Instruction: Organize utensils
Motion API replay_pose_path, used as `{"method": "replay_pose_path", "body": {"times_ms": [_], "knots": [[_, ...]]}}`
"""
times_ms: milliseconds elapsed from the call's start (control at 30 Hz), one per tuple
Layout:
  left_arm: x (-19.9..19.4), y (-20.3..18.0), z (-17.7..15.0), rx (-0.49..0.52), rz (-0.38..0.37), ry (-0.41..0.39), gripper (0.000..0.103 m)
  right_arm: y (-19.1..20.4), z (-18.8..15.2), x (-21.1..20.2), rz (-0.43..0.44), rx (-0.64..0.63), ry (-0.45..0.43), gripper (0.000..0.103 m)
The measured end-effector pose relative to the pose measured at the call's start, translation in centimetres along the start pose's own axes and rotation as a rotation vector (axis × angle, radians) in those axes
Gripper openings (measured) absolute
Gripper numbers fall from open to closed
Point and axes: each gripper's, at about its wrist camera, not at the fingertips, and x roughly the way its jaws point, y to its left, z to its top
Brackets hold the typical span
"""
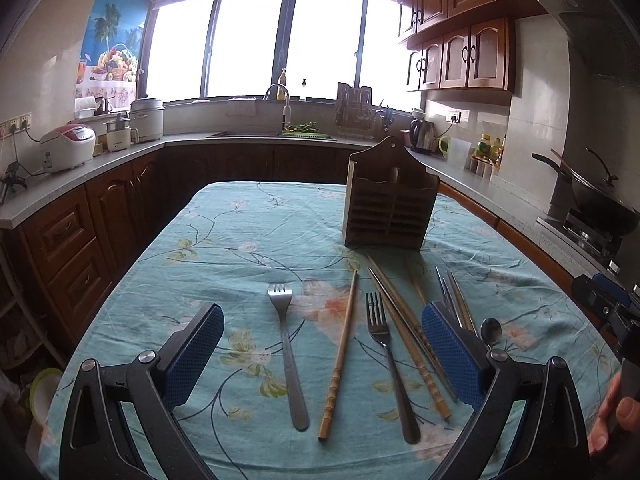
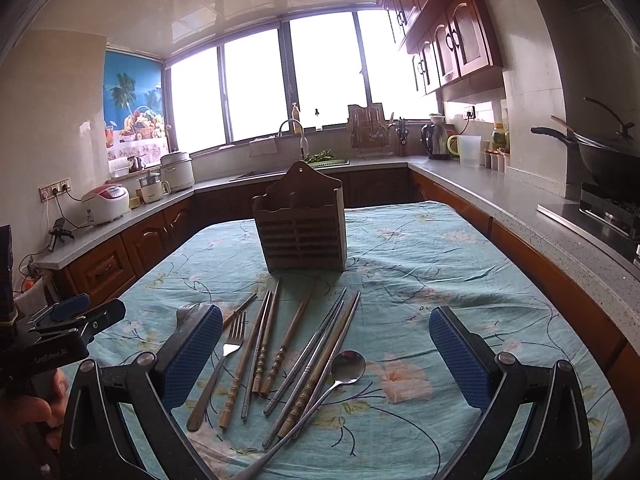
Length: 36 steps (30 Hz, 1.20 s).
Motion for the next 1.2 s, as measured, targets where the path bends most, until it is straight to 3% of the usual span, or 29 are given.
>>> {"method": "replay_pose_path", "body": {"times_ms": [267,367,533,767,1000,1200], "knots": [[3.6,1.0,3.2,-0.003,-0.008,0.124,0.091,-1.7,1.2,3.3,0.015,0.07,0.09,0.102],[5.0,1.2,4.6,-0.004,-0.016,0.162,0.087,-2.0,1.8,4.7,0.032,0.084,0.12,0.094],[7.4,1.6,6.5,0.013,-0.027,0.22,0.081,-1.8,2.8,7.9,0.073,0.098,0.196,0.07],[11.8,2.1,8.3,0.051,-0.059,0.321,0.068,-0.7,3.5,14.2,0.14,0.12,0.347,0.056],[16.2,2.1,9.6,0.116,-0.102,0.417,0.058,0.0,3.2,20.6,0.152,0.127,0.48,0.039],[20.2,1.2,9.6,0.162,-0.116,0.485,0.046,0.2,2.1,24.3,0.131,0.116,0.558,0.032]]}}
